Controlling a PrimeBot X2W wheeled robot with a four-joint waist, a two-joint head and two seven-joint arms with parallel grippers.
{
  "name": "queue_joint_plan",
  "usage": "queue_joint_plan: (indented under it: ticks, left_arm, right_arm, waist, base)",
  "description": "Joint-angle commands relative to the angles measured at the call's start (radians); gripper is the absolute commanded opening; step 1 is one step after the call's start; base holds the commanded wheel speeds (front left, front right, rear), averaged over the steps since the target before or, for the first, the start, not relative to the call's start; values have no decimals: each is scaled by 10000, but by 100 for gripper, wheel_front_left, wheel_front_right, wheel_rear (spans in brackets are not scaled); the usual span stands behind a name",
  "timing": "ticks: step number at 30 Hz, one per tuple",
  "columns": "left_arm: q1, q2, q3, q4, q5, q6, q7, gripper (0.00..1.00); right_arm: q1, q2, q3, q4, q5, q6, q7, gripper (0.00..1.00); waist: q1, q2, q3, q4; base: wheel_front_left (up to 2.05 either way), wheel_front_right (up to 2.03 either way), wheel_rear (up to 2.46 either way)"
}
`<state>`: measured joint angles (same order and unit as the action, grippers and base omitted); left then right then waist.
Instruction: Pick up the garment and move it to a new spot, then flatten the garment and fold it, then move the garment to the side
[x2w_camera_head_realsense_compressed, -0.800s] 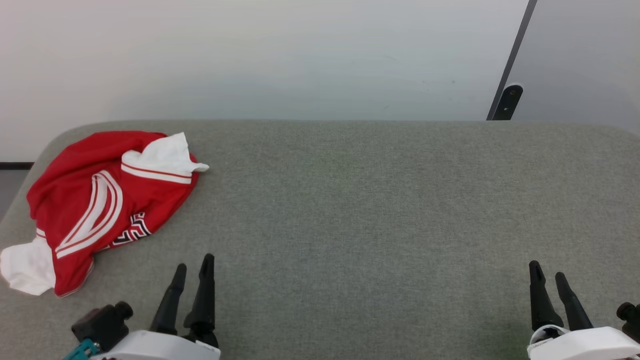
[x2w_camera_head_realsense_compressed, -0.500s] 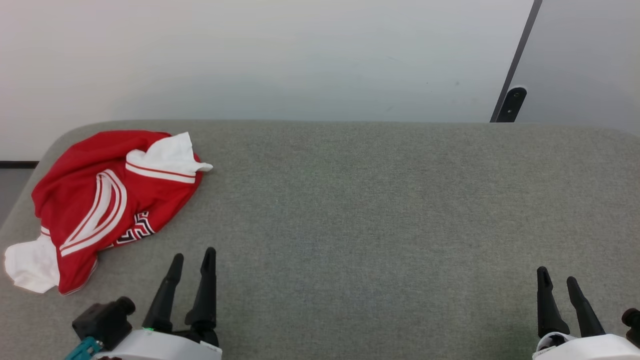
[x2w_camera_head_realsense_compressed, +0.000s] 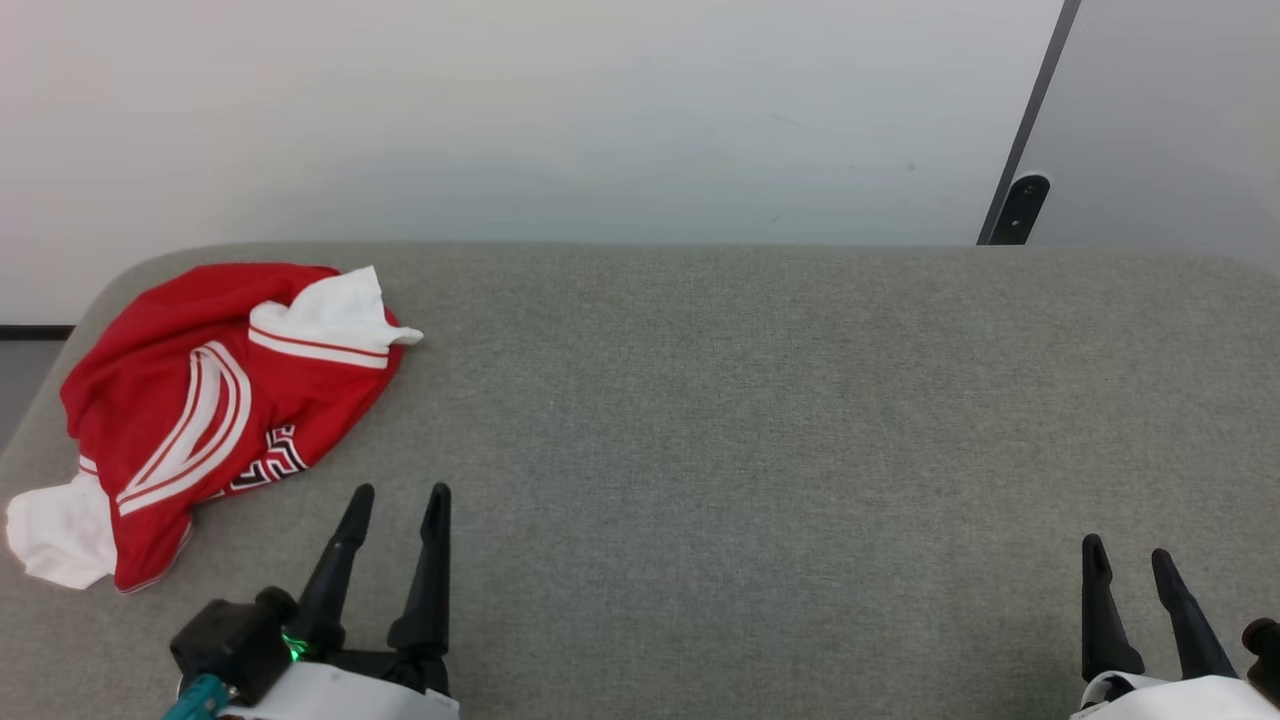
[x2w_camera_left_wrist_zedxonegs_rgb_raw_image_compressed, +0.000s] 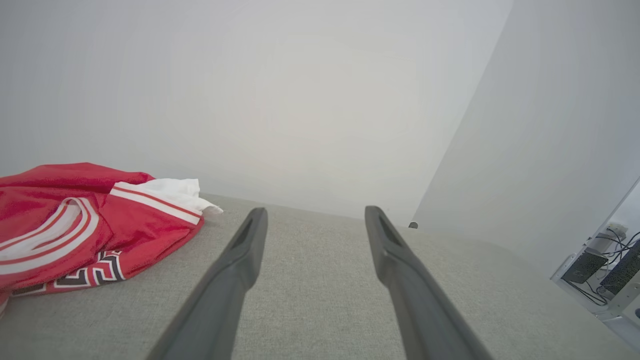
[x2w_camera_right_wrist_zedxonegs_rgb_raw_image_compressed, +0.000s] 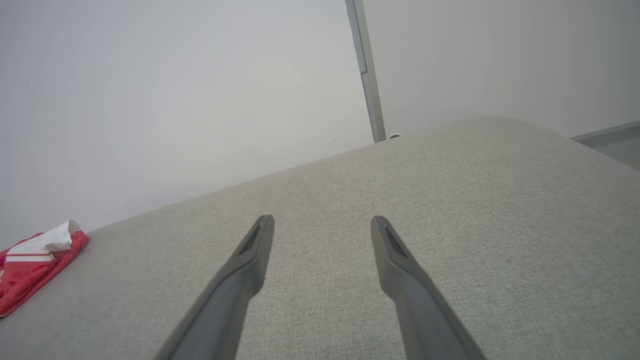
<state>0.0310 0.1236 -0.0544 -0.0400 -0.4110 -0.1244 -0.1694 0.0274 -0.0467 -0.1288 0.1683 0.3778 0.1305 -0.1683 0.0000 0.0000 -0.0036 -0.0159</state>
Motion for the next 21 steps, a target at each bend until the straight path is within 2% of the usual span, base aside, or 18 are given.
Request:
queue_joint_plan:
  ticks: [1,21]
  left_arm:
    - [73,7,-53,-186,367,-52,-119,100]
    - [220,96,-459,-799,2227,-55,-539,100]
  right_arm:
    - [56,-42,-73,-148,-350,5,-123,100]
    - [452,-44,48,-438,-2057,4,-562,100]
  waist:
    - [0,0,1,-15]
    - [0,0,4,-43]
  base:
    - [0,0,0]
    - [0,0,0]
